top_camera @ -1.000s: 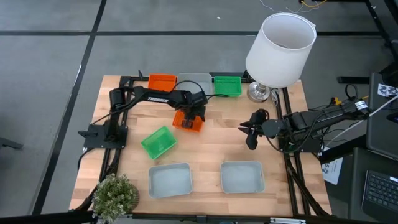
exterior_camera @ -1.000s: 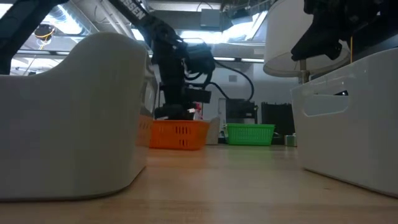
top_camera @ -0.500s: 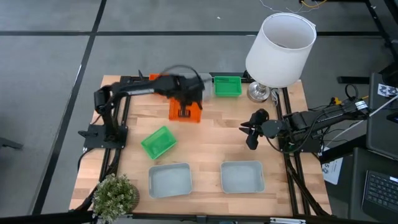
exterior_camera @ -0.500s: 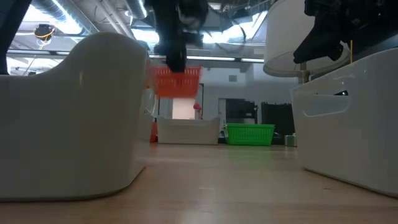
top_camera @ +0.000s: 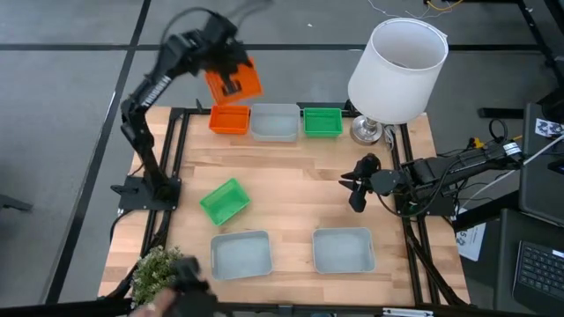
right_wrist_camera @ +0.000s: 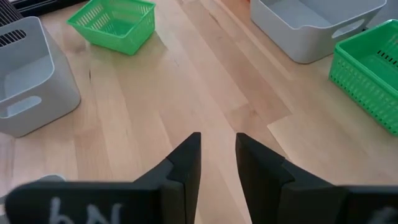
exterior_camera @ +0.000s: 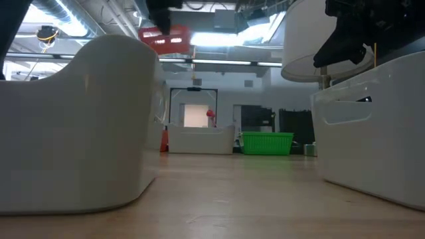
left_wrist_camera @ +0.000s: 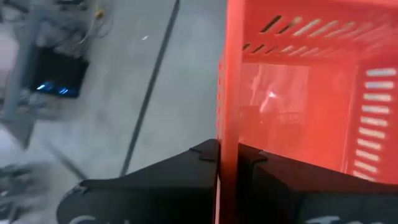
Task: Stack baskets by color
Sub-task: Stack the bottom orange bin on the orange bin
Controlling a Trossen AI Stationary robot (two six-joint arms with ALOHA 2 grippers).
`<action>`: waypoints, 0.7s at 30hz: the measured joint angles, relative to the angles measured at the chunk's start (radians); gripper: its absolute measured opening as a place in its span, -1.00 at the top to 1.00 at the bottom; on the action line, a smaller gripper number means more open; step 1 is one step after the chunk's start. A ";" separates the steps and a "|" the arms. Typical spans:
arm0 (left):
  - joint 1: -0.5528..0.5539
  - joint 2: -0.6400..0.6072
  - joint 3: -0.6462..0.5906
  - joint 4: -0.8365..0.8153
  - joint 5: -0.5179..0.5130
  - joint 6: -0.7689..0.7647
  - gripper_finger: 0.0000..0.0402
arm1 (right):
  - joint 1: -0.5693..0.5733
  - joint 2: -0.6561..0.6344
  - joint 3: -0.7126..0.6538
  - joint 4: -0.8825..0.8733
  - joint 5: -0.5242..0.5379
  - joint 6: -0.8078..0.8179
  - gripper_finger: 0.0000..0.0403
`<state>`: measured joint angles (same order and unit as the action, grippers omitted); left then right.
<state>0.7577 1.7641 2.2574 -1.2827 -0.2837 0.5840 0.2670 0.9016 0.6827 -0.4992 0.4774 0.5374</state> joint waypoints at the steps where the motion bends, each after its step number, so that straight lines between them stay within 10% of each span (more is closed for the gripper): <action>1: 0.037 0.000 0.000 -0.002 0.016 0.025 1.00 | 0.000 0.000 0.000 0.000 0.000 0.000 0.51; 9: 0.260 0.075 -0.001 -0.119 0.244 0.163 1.00 | 0.000 0.000 0.000 0.001 0.000 0.006 0.51; 21: 0.368 0.324 -0.001 -0.239 0.291 0.309 1.00 | 0.000 0.000 0.000 0.002 0.000 0.009 0.51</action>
<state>1.1259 2.0884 2.2562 -1.5218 0.0072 0.8926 0.2672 0.9016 0.6827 -0.4976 0.4778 0.5468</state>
